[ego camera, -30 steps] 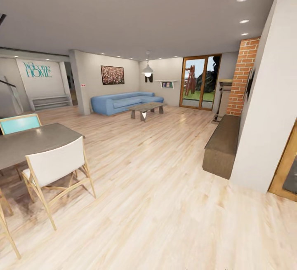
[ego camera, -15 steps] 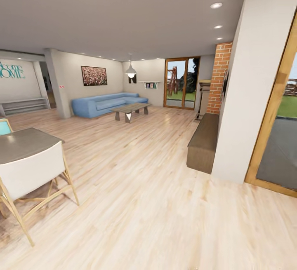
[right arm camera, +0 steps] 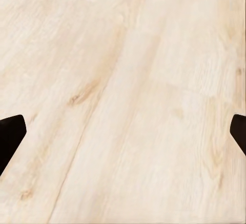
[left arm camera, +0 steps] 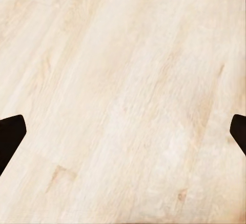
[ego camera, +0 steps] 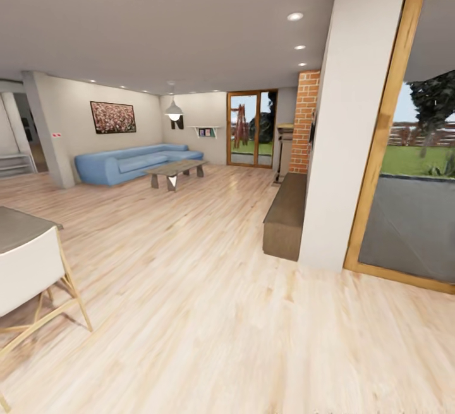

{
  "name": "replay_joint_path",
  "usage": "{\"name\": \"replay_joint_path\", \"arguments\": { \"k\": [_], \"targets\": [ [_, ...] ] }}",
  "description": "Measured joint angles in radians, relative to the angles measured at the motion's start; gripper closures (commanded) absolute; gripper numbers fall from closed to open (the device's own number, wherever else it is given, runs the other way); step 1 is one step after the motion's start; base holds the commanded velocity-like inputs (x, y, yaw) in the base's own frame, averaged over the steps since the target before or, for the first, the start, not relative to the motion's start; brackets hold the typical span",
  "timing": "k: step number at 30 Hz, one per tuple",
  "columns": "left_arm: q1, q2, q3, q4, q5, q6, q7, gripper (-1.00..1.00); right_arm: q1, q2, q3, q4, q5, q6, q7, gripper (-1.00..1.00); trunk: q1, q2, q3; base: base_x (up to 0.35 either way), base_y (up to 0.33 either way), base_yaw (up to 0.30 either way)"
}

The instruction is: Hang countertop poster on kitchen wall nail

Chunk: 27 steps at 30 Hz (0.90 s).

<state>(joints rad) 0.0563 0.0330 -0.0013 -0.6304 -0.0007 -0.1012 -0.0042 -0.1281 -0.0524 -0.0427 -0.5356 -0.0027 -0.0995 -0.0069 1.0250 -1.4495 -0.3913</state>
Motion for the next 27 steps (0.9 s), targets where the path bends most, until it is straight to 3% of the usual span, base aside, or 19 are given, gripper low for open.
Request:
{"name": "replay_joint_path", "arguments": {
  "k": [27],
  "targets": [
    [0.0,0.0,0.0,0.0,0.0,-0.002,0.0,-1.0,0.0,0.0,0.0,0.0,0.0,0.0,0.0,-1.0,0.0,0.0,0.012,0.0,0.0,-0.267]
  ]
}}
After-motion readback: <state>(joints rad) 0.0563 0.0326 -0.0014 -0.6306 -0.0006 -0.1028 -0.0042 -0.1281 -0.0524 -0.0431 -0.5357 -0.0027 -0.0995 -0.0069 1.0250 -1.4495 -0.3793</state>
